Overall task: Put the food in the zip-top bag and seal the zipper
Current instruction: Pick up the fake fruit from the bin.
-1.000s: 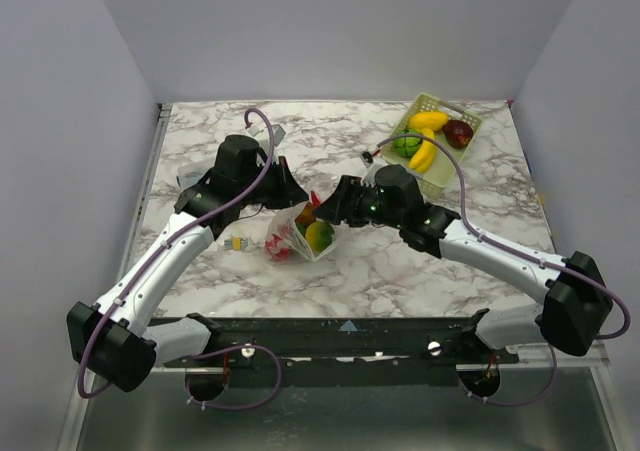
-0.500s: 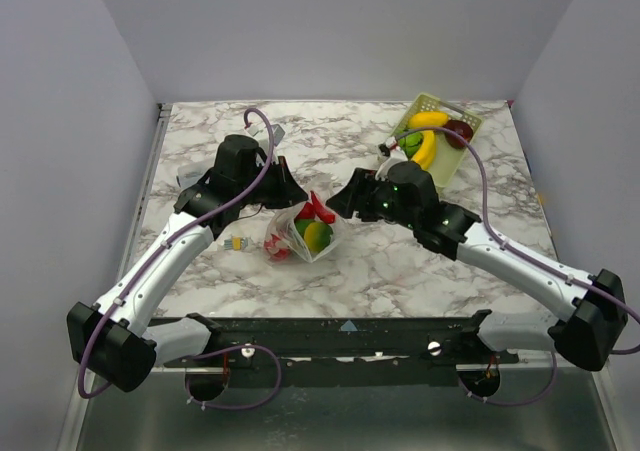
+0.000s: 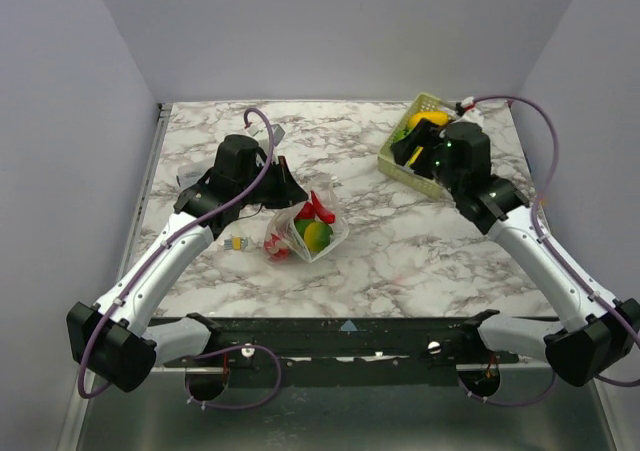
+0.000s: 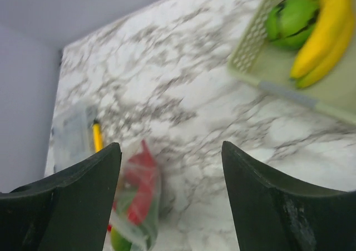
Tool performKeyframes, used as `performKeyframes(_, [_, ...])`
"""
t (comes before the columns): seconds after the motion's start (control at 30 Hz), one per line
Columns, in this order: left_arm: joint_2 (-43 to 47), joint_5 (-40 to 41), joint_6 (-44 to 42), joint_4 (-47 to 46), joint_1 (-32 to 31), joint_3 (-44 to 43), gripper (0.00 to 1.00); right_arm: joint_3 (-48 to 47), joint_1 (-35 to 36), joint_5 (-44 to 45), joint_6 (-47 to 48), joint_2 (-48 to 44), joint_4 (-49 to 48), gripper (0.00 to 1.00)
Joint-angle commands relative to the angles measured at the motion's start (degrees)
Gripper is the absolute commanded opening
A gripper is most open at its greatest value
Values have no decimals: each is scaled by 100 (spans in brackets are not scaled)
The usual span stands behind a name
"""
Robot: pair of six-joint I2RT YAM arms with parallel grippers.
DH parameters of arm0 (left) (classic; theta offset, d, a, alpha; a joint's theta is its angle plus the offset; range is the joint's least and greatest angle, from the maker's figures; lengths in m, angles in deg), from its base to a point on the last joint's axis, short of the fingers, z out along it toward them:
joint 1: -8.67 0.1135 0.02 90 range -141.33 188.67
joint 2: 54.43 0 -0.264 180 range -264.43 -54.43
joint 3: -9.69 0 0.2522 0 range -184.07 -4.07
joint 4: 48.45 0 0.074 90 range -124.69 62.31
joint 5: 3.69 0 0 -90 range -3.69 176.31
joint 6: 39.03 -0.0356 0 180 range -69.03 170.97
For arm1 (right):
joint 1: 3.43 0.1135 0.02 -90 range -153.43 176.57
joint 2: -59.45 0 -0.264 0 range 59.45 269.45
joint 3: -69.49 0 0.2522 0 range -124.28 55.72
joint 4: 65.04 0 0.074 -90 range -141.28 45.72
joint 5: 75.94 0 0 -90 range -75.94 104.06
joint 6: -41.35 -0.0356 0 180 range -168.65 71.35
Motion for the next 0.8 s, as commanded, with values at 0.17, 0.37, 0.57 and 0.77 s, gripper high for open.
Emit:
performKeyframes(0.17, [108,-75,12,-110,9,37,0,-901,-1659,-171,380,1258,397,79])
performKeyframes(0.37, [56,-119,38,-135,9,51,0,-1877,-2054,785,616,2650,557,82])
performKeyframes(0.57, [-6,-149,47,-131,10,51,0,-3119,-2375,1432,982,4043,775,82])
performKeyframes(0.77, [-81,-194,56,-117,13,42,0,-4357,-2600,2179,1963,5401,1004,81])
